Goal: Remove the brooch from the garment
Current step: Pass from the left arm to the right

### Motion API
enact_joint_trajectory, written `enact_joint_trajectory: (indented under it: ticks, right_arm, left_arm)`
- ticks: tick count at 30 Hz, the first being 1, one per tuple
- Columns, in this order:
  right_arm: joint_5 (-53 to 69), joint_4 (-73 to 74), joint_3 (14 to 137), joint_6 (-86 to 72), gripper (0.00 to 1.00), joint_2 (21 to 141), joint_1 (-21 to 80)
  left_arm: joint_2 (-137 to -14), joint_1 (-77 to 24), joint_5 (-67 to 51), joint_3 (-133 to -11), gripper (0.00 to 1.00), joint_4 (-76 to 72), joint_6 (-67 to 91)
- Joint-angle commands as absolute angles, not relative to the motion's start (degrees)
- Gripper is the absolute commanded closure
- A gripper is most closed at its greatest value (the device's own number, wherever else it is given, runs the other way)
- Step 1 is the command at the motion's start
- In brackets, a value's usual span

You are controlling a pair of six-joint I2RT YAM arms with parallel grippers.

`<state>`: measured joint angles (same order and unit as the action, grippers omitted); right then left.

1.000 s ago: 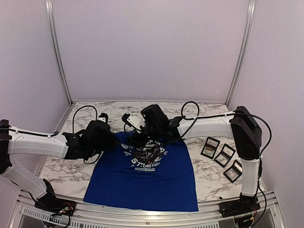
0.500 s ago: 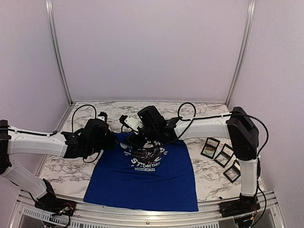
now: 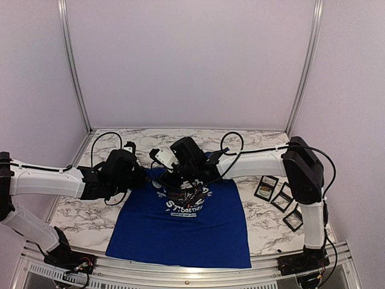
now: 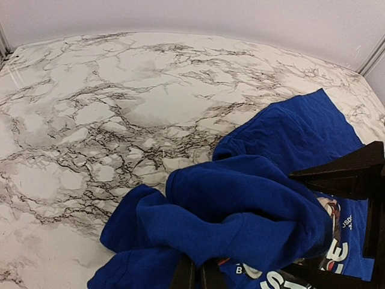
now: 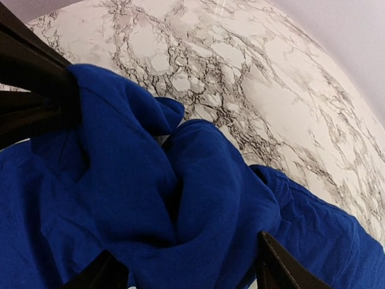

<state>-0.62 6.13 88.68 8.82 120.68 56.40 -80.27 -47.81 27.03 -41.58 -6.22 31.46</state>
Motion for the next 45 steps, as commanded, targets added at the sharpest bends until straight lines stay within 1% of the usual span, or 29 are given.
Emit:
enact_joint_trajectory:
  ticks: [1, 4, 5, 8, 12, 13, 16, 19, 20, 24, 28, 37, 42, 45]
  right_arm:
    - [-4.7, 8.8, 92.0, 8.4, 0.32, 123.7, 57.0]
    - [-5.7, 9.4, 93.0, 7.8, 0.34, 124.6, 57.0]
    - [-5.5, 9.3, 93.1, 7.6, 0.36, 124.6, 57.1]
    - [-3.7, 9.5, 93.4, 6.9, 0.5, 124.2, 57.0]
    - [-0.7, 10.0, 93.5, 5.3, 0.77, 123.1, 57.0]
    - [1.5, 10.1, 93.6, 4.9, 0.82, 122.9, 57.0]
    - [4.6, 10.7, 93.9, 3.8, 0.94, 122.7, 57.1]
    - [7.7, 10.7, 93.9, 2.6, 1.0, 122.6, 57.0]
    - [8.2, 10.7, 93.9, 2.1, 1.0, 122.6, 57.0]
    - [8.8, 11.6, 94.9, 0.4, 1.0, 122.8, 57.0]
    - [9.9, 12.6, 96.4, -3.0, 1.0, 123.3, 57.0]
    - [10.4, 14.9, 99.9, -6.3, 1.0, 125.1, 57.0]
    - [10.5, 15.0, 100.4, -6.8, 1.0, 125.5, 56.9]
    - [10.9, 15.1, 100.6, -6.8, 1.0, 125.6, 56.9]
  left_arm:
    - [-79.9, -47.3, 26.2, -43.6, 1.0, -7.9, 30.9]
    - [-80.0, -47.0, 25.6, -43.6, 1.0, -8.3, 30.7]
    - [-80.0, -46.9, 25.4, -43.7, 1.0, -8.3, 30.7]
    - [-80.4, -46.5, 24.5, -43.7, 1.0, -8.4, 30.7]
    - [-81.0, -45.4, 22.7, -43.6, 1.0, -8.5, 31.5]
    - [-81.3, -45.0, 22.1, -43.6, 1.0, -8.6, 31.8]
    - [-81.9, -44.2, 20.3, -43.6, 1.0, -8.8, 32.8]
    - [-82.4, -43.6, 18.6, -43.7, 1.0, -9.0, 33.8]
    - [-82.4, -43.5, 18.3, -43.8, 0.99, -8.9, 34.1]
    - [-81.6, -43.2, 17.3, -44.7, 0.86, -7.1, 35.7]
    - [-79.1, -43.2, 15.9, -44.6, 0.78, -4.3, 39.2]
    - [-70.2, -43.4, 12.5, -39.7, 0.58, -0.1, 46.4]
    - [-67.1, -43.7, 12.2, -38.9, 0.46, 4.8, 48.5]
    - [-65.7, -43.9, 13.2, -38.7, 0.35, 6.9, 48.5]
